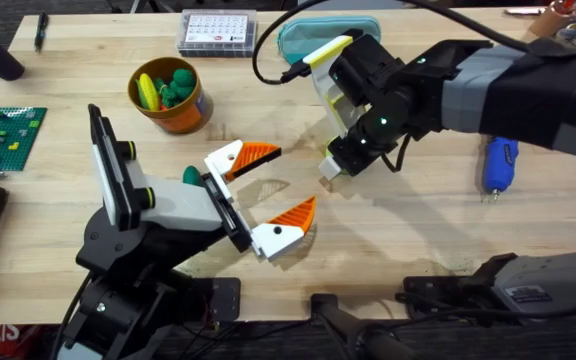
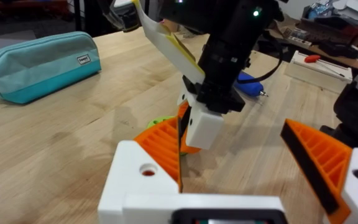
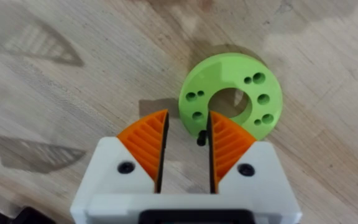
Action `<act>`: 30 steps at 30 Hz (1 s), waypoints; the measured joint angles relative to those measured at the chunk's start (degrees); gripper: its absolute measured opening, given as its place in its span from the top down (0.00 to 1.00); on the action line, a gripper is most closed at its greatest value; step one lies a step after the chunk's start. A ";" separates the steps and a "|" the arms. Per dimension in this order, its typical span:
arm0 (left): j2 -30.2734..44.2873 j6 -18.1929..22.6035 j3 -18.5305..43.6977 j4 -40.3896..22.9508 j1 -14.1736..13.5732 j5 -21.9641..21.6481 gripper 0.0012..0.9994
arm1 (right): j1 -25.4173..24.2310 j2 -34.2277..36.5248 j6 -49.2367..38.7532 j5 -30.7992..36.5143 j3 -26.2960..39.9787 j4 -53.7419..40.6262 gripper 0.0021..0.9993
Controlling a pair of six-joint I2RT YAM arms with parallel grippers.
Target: Pick up the gripper from the table and insert it into the empty holder that is missing its gripper. Then pick up a screw, insert it into the mounting hole, and use the screwdriver to tighten it. Finally, clean up the table by picking up the vegetable and placing it into the bucket.
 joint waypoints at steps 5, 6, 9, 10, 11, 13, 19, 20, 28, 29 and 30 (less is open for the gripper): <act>-0.01 -0.05 0.00 -0.01 0.00 -0.22 0.01 | -0.02 0.00 -0.04 -0.19 0.10 -0.88 0.63; 0.00 -0.04 0.00 -0.01 0.00 -0.23 0.01 | -0.04 -0.01 0.03 -0.34 0.20 -1.36 0.63; 0.00 -0.04 0.00 -0.01 0.00 -0.23 0.01 | -0.04 -0.02 0.17 -0.48 0.77 -1.81 0.63; 0.00 -0.04 0.00 -0.01 0.00 -0.23 0.01 | -0.04 -0.02 0.24 -0.40 1.08 -1.84 0.63; 0.00 -0.04 0.00 -0.01 0.00 -0.23 0.01 | -0.04 -0.05 0.38 -0.17 1.48 -1.96 0.63; -0.01 -0.03 0.00 -0.01 0.00 -0.23 0.01 | -0.04 -0.39 0.81 0.60 2.16 -2.23 0.63; 0.00 -0.03 0.00 -0.01 0.00 -0.25 0.01 | -0.04 -6.03 2.40 2.69 3.98 -3.04 0.63; -0.01 -0.03 0.00 -0.01 0.00 -0.23 0.01 | -0.04 -7.66 2.72 2.94 4.27 -3.61 0.63; -0.01 -0.03 0.00 -0.01 0.00 -0.26 0.01 | -0.11 -23.00 7.39 7.71 4.89 -10.57 0.63; -0.02 -0.03 0.00 -0.01 0.00 -0.25 0.01 | -0.12 -24.94 7.86 8.12 4.93 -10.92 0.63; 0.00 -0.03 0.00 0.00 0.00 -0.24 0.01 | -0.12 -26.78 8.37 8.46 4.97 -11.49 0.63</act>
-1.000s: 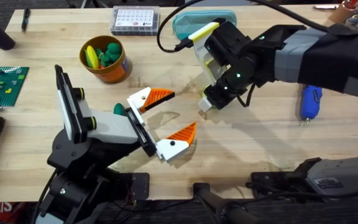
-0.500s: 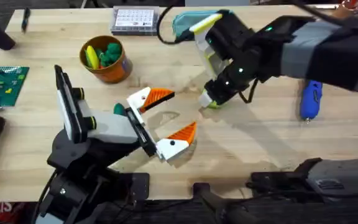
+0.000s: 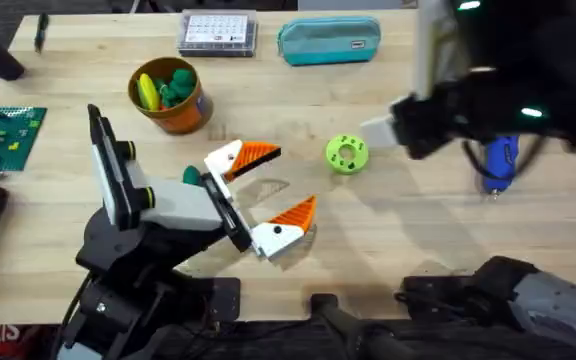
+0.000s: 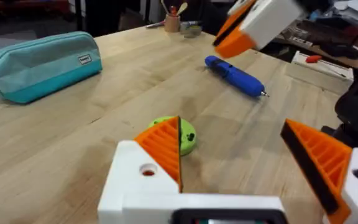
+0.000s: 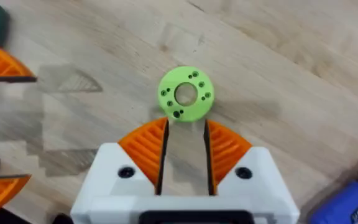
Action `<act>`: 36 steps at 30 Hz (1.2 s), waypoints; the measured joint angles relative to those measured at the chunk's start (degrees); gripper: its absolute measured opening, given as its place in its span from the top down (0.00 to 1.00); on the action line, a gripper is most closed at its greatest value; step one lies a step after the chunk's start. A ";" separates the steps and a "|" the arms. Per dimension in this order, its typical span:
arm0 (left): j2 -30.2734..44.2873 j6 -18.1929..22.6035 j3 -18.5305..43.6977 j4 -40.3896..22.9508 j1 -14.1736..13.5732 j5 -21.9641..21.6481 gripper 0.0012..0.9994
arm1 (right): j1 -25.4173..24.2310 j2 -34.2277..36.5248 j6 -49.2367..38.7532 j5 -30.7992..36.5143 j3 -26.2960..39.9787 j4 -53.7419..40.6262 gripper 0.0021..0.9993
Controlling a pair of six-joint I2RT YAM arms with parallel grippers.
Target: Pick up the gripper from the table and insert it into the empty holder that is missing its gripper. Then pick up a screw, insert it into the mounting hole, and use the screwdriver to tighten it. Finally, clean up the table by picking up the vegetable and placing it into the bucket.
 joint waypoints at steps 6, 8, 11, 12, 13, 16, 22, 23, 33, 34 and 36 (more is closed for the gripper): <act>0.00 0.00 0.00 -0.02 0.00 -0.02 0.01 | 0.00 -8.61 3.79 2.12 -0.38 -3.49 0.63; 0.00 -0.01 0.00 -0.02 0.00 -0.02 0.01 | -0.02 -10.45 5.02 2.78 -1.46 -3.32 0.63; 0.00 -0.02 0.00 -0.02 0.00 -0.02 0.01 | 0.00 -12.02 6.51 3.29 -3.95 -2.85 0.63; 0.00 0.00 0.00 -0.01 0.00 -0.02 0.01 | -0.02 -12.01 6.88 3.37 -4.75 -2.85 0.63; 0.00 0.00 0.00 0.00 0.00 -0.02 0.01 | -0.02 -11.87 7.20 3.38 -5.53 -2.70 0.63; 0.00 -0.02 0.00 -0.02 0.00 0.00 0.01 | 0.00 -10.72 8.71 3.36 -7.64 -1.50 0.63; 0.00 -0.02 0.00 0.01 0.00 -0.02 0.01 | 0.00 -5.08 11.32 1.13 -11.95 5.04 0.63; 0.00 0.00 0.00 0.01 0.00 -0.02 0.01 | 0.00 -3.72 11.46 0.59 -12.70 6.11 0.63; -0.02 0.00 0.00 -0.02 0.00 -0.02 0.01 | 0.00 10.28 10.79 -1.28 -14.63 12.71 0.63; 0.00 0.00 0.00 -0.02 0.00 -0.02 0.01 | 0.00 11.38 10.57 -1.35 -14.63 13.82 0.63; 0.00 0.00 0.00 -0.02 0.00 -0.02 0.01 | 0.00 13.34 9.95 -1.47 -14.65 16.09 0.63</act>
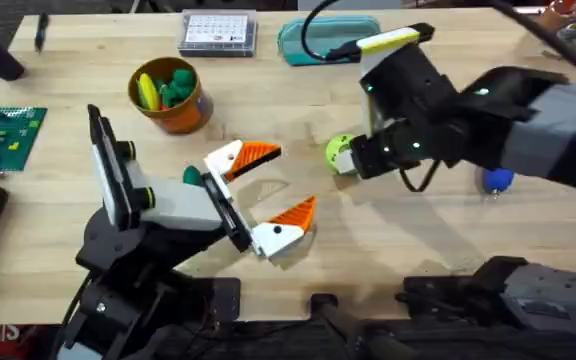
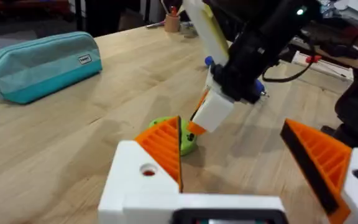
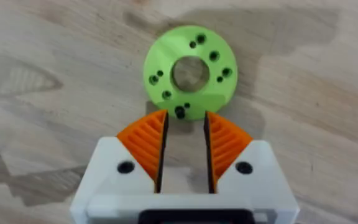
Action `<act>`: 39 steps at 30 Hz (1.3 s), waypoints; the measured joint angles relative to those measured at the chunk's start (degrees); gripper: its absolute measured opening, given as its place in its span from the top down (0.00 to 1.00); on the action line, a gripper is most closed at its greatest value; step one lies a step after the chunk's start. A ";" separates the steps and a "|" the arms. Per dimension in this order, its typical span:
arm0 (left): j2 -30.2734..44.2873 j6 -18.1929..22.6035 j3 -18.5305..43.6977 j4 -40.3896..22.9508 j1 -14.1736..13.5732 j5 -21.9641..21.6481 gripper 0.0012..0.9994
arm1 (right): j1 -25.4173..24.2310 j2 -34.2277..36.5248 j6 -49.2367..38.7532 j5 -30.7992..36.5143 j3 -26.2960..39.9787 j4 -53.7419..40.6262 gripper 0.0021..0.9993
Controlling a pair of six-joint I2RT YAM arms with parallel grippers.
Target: Pick up the gripper from the table and insert it into the empty holder that is missing its gripper. Then pick up a screw, insert it into the mounting hole, and use the screwdriver to tighten it. Finally, clean up the table by picking up the vegetable and placing it into the bucket.
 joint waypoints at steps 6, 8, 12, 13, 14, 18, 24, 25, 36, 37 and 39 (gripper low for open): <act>0.00 0.00 0.00 0.00 0.00 0.00 0.01 | 0.00 2.47 -0.63 -0.15 0.00 1.06 0.63; -0.02 0.00 0.00 0.02 0.00 0.00 0.01 | 0.00 2.80 -0.65 -0.17 0.00 1.09 0.63; 0.00 0.00 0.00 0.00 0.00 0.00 0.01 | 0.01 3.48 -0.65 -0.17 0.00 1.14 0.63; 0.00 0.00 0.00 0.00 0.00 0.00 0.01 | 0.06 3.66 -0.65 -0.17 0.00 1.13 0.63; 0.00 0.00 0.00 0.00 0.00 0.00 0.01 | 0.18 3.85 -0.63 -0.17 0.00 1.15 0.63; 0.00 0.00 0.00 0.00 0.00 0.00 0.01 | 1.08 4.85 -0.79 -0.17 0.00 1.14 0.63; 0.00 0.00 0.00 0.00 0.00 0.00 0.01 | 1.40 5.36 -0.85 0.05 0.00 1.26 0.63; 0.00 0.00 0.00 0.00 0.00 0.00 0.01 | 1.40 5.40 -0.85 0.05 0.00 1.32 0.63; 0.00 0.00 0.00 0.00 0.00 0.00 0.01 | 1.40 5.45 -0.85 0.15 0.02 1.56 0.63; 0.00 0.00 0.00 0.00 0.00 0.00 0.01 | 1.40 5.44 -0.85 0.22 0.02 1.56 0.63; 0.00 0.00 0.00 0.00 0.00 0.00 0.01 | 1.40 5.47 -0.85 0.24 0.02 1.56 0.63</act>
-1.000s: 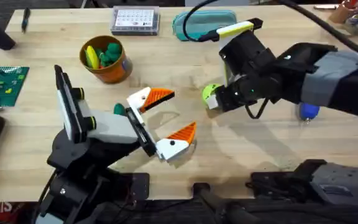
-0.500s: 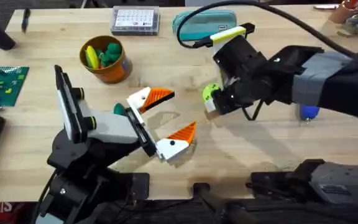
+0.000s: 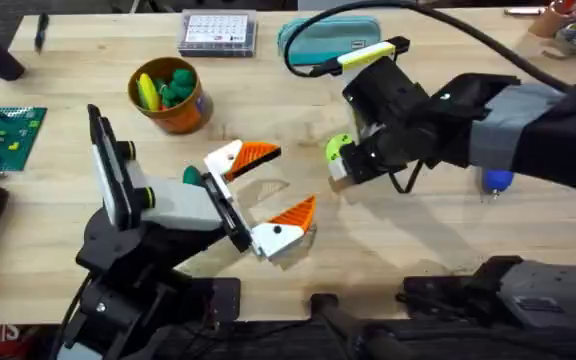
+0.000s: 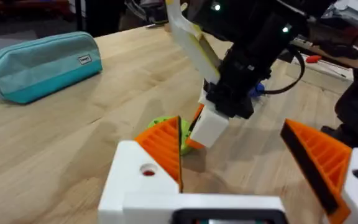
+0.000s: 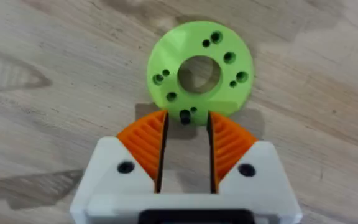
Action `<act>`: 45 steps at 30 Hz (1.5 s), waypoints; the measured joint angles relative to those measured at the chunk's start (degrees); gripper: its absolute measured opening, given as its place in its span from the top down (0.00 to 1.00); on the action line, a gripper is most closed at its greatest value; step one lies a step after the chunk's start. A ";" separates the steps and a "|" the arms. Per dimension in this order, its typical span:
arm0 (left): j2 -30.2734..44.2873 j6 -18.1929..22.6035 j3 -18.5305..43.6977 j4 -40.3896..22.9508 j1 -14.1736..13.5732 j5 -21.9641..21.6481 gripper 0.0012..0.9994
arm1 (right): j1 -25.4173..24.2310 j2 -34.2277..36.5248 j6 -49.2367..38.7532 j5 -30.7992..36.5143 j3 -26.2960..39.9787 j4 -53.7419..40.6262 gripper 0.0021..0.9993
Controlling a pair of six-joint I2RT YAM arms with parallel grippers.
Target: Pick up the gripper from the table and insert it into the empty holder that is missing its gripper. Then pick up a screw, insert it into the mounting hole, and use the screwdriver to tighten it. Finally, clean up the table by picking up the vegetable and placing it into the bucket.
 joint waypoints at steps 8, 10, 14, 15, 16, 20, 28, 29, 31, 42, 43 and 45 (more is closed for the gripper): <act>0.00 0.00 0.00 0.00 0.00 0.00 0.01 | 0.00 0.50 0.00 0.00 0.85 -0.04 0.63; 0.00 0.00 0.00 0.00 0.00 0.00 0.01 | 0.00 0.54 0.00 -0.02 0.87 -0.06 0.63; 0.00 0.00 0.00 0.00 0.00 0.00 0.01 | 0.00 0.59 -0.18 0.08 0.87 -0.08 0.71; 0.00 0.00 0.00 0.00 0.00 0.00 0.01 | 0.00 0.61 -0.22 0.05 0.87 0.02 0.73; 0.00 0.00 0.00 0.00 0.00 0.00 0.01 | -0.02 0.65 -0.24 0.06 0.87 0.22 0.76; -0.01 0.00 0.00 0.00 0.00 0.00 0.01 | 0.00 0.81 -0.44 0.51 0.87 0.37 0.80; 0.00 0.00 0.00 0.00 0.00 0.00 0.01 | 0.00 0.85 -0.44 1.16 1.12 0.31 0.76; 0.00 0.00 0.00 0.00 0.00 0.00 0.01 | 0.00 0.85 -0.46 1.14 1.39 0.27 0.74; 0.00 0.00 0.00 0.00 0.00 0.00 0.01 | 0.00 1.21 -0.65 1.20 3.33 0.57 0.70; 0.00 0.00 0.00 0.00 0.00 0.00 0.01 | 0.00 1.60 -0.66 1.33 4.96 0.13 0.67; 0.00 0.00 0.00 0.00 0.00 0.00 0.01 | 0.00 1.77 -0.66 1.33 4.98 -0.24 0.67; 0.00 0.00 0.00 0.00 0.00 0.00 0.01 | 0.00 2.27 -0.66 1.33 4.98 -0.64 0.67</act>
